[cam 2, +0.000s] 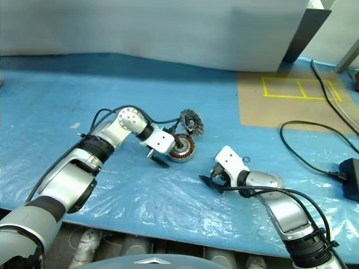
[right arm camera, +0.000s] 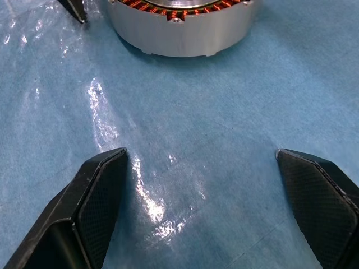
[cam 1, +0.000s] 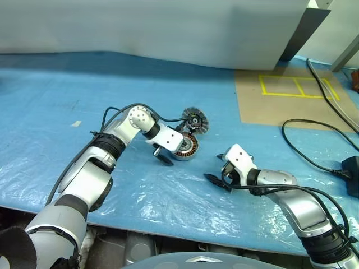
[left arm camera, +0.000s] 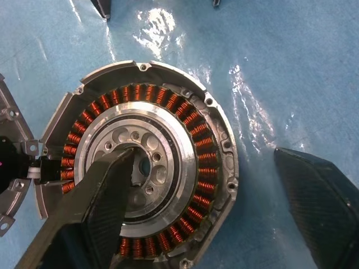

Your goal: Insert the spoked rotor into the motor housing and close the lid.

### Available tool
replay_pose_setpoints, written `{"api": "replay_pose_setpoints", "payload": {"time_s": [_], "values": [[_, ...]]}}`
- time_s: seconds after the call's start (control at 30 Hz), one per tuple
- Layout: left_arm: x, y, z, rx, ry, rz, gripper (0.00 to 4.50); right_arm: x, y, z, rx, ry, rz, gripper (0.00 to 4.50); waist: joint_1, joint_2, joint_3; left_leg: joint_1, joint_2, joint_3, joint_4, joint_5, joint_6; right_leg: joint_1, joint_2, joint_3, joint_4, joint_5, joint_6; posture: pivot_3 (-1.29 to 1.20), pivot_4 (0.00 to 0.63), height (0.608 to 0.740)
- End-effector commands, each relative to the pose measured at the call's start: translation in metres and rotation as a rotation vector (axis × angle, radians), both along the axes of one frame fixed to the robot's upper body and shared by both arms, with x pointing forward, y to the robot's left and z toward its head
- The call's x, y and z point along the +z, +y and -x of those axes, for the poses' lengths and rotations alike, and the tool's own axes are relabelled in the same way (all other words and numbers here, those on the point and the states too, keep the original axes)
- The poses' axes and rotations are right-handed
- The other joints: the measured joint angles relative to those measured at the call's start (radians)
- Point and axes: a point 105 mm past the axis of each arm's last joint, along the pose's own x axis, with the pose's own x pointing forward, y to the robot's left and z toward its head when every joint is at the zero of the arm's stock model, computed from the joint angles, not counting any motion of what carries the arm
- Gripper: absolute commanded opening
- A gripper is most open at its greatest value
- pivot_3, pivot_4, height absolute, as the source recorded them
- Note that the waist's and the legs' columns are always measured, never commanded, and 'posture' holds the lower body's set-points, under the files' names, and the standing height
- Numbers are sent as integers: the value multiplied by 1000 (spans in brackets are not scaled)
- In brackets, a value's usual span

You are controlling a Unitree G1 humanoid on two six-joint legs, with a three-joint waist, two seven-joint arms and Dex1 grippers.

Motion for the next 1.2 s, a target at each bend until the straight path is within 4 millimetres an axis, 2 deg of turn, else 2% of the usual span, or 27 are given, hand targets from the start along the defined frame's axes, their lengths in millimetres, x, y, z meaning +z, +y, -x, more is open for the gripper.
{"api": "replay_pose_setpoints", "payload": {"time_s": [0.03, 0.07, 0.17, 0.23, 0.3, 0.4, 0.5, 0.57, 0.63, 0.77, 0.9, 1.13, 1.2], "values": [[-12, 11, -5, 49, -3, -69, 2941, 7, 4, 0, 9, -22, -11, 4500, -1, 0, 0, 0, 0, 0, 0, 0, 0, 0, 0, 0, 0, 0, 0, 0, 150, 740], [-12, 9, -11, 88, -20, -59, 2669, 8, 4, -1, 4, -26, -18, 4500, 0, 0, 0, 0, 0, 0, 0, 0, 0, 0, 0, 0, 0, 0, 0, 0, 150, 740], [-14, 9, -17, 130, -40, -66, 2669, 15, 5, -7, -7, -42, -41, 4500, 1, 1, -1, 1, 0, 0, 0, 0, 0, 5, 0, 0, 0, -2, -3, 0, 150, 740], [-15, 8, -15, 126, -21, -66, 2669, 16, 3, -8, -8, -47, -34, 4500, 2, 1, -1, 2, -1, 0, 1, 0, 0, 6, -1, 1, 0, -2, -3, 0, 150, 740], [-15, 7, -11, 113, 7, -62, 2312, 16, 2, -8, -4, -47, -32, 4500, 2, 1, -1, 3, -2, 0, 1, 0, 0, 7, -2, 1, 0, -2, -3, 0, 150, 740], [-7, -5, -10, 198, 66, 8, 2115, 13, 1, -6, 2, -43, -28, 4500, 4, 2, -2, 3, -2, 0, 1, 0, 0, 7, -2, 1, 0, -2, -3, 0, 150, 740], [7, -17, 7, 253, 220, 61, 2115, 9, 0, -6, 2, -37, -26, 4500, 4, 2, -2, 3, -2, 0, 1, 0, 0, 6, -3, 1, 0, -2, -3, 0, 150, 740], [9, -18, 11, 293, 193, 57, 2115, 5, 0, -4, 6, -28, -20, 4500, 3, 2, -2, 1, -2, 0, 1, 0, 0, 2, -3, 1, -1, -2, -3, 0, 150, 740], [11, -16, 14, 334, 236, 53, 2115, 2, 0, -4, 18, -25, -12, 4500, 2, 2, -2, 0, -2, 0, -1, 0, 0, 1, -2, 1, -1, -2, -3, 0, 150, 740], [19, -17, 22, 312, 276, 63, 2115, 2, 0, -5, 28, -29, -8, 4500, -1, 2, -2, -1, 0, 0, -2, 0, 0, -1, 0, 0, -1, -2, -4, 0, 150, 740], [14, -11, 32, 238, 277, 29, 2115, 8, 0, -9, 9, -27, -62, 4500, -2, 2, -2, -1, 0, 0, -2, 0, 0, -1, 0, 0, -1, -2, -4, 0, 150, 740], [2, -11, 30, 319, 354, 11, 2115, 6, 3, -8, 35, -39, -27, 4500, -2, 2, -2, -1, 0, 1, -1, 0, 0, -1, 0, 0, -1, -2, -4, 0, 150, 740], [2, -12, 28, 330, 353, 26, 2791, 6, 4, -7, 34, -37, -29, 4500, -2, 2, -2, -1, 0, 1, -1, 0, 0, 0, 0, 0, -1, -2, -4, 0, 150, 740]]}}
